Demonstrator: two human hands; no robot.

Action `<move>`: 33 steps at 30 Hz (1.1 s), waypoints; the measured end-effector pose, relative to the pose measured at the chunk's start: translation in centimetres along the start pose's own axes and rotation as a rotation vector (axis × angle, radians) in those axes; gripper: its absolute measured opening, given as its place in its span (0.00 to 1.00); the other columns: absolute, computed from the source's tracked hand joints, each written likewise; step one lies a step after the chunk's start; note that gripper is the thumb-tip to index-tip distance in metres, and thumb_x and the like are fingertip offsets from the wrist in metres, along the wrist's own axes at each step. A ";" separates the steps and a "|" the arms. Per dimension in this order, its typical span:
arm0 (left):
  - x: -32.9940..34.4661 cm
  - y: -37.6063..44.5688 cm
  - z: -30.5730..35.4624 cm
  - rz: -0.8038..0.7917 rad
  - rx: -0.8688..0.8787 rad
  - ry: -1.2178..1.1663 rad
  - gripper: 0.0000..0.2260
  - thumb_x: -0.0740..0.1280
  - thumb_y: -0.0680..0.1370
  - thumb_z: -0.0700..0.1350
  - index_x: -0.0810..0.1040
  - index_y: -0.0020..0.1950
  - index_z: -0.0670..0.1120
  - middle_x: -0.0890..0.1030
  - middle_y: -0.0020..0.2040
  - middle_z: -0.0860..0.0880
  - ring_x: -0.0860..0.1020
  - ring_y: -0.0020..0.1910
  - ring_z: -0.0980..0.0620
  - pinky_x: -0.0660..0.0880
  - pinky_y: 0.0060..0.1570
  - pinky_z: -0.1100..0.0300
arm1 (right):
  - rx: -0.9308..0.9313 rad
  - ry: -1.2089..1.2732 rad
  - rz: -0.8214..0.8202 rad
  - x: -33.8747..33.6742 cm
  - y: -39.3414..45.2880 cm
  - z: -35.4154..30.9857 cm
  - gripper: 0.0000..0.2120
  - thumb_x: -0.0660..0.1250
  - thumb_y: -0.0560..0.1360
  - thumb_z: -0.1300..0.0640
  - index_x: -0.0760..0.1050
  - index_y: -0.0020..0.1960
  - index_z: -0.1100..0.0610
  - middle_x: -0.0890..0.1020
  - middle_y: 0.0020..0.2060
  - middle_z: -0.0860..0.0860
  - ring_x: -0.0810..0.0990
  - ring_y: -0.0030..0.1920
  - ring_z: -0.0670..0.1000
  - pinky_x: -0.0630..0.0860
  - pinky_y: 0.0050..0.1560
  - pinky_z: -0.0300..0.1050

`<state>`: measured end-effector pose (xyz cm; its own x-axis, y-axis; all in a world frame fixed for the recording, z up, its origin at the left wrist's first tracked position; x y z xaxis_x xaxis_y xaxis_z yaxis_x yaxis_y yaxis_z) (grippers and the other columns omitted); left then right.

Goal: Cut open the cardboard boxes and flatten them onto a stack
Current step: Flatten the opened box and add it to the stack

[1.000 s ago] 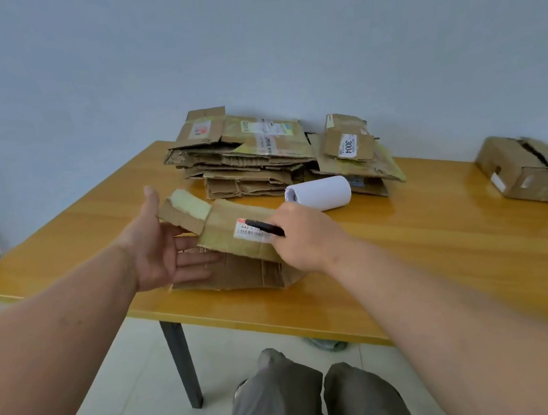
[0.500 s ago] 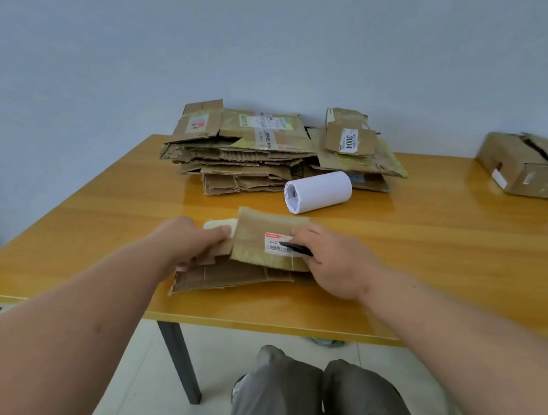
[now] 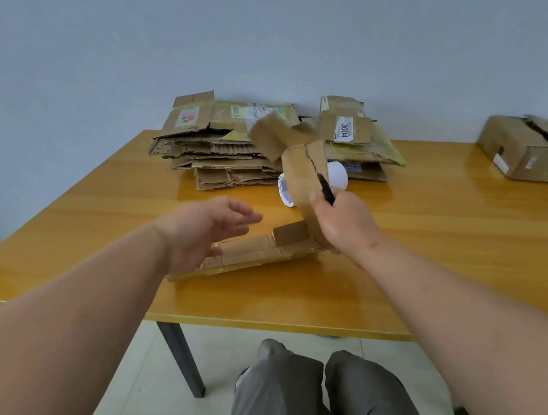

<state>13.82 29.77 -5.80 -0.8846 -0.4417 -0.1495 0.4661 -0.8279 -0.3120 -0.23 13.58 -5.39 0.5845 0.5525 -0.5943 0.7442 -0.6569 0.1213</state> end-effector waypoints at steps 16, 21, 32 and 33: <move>5.0 2.5 -2.1 0.019 -0.006 1.455 0.35 0.48 0.73 0.75 0.47 0.77 0.64 0.57 0.75 0.52 0.58 0.74 0.43 0.61 0.64 0.42 | -0.204 -0.266 -0.181 1.8 -2.2 0.3 0.13 0.56 0.83 0.45 0.75 0.51 0.51 0.77 0.33 0.49 0.75 0.35 0.49 0.67 0.33 0.44; 1.2 0.1 -3.9 -0.027 -0.021 1.356 0.45 0.41 0.66 0.79 0.49 0.80 0.59 0.48 0.80 0.55 0.44 0.79 0.47 0.50 0.75 0.41 | -0.229 -0.302 -0.195 2.0 -2.3 0.8 0.18 0.56 0.82 0.41 0.76 0.63 0.49 0.79 0.37 0.47 0.76 0.38 0.47 0.71 0.35 0.43; -7.0 -2.9 -6.6 0.513 -0.083 0.615 0.20 0.54 0.83 0.56 0.62 0.76 0.61 0.64 0.77 0.47 0.61 0.75 0.43 0.58 0.72 0.44 | -0.364 -0.914 -0.503 3.7 -3.8 0.0 0.30 0.52 0.79 0.34 0.61 0.77 0.46 0.68 0.73 0.50 0.71 0.68 0.55 0.74 0.62 0.52; -6.5 -2.9 -5.8 0.539 -0.021 0.656 0.22 0.54 0.83 0.58 0.61 0.77 0.61 0.63 0.77 0.47 0.60 0.75 0.43 0.58 0.73 0.44 | -0.359 -0.928 -0.514 3.6 -3.9 -0.1 0.30 0.51 0.79 0.34 0.61 0.77 0.46 0.67 0.73 0.50 0.70 0.69 0.55 0.74 0.62 0.52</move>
<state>18.19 37.03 -9.35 -0.3738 -0.4786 -0.7944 0.8317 -0.5521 -0.0587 -1.02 18.18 -7.91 -0.1759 0.0204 -0.9842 0.9654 -0.1920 -0.1765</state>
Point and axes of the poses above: each hand's wrist, its own y-axis towards the middle knuckle, its own x-axis out of the palm, z = x × y, the point moved 3 cm from there along y, towards the middle knuckle
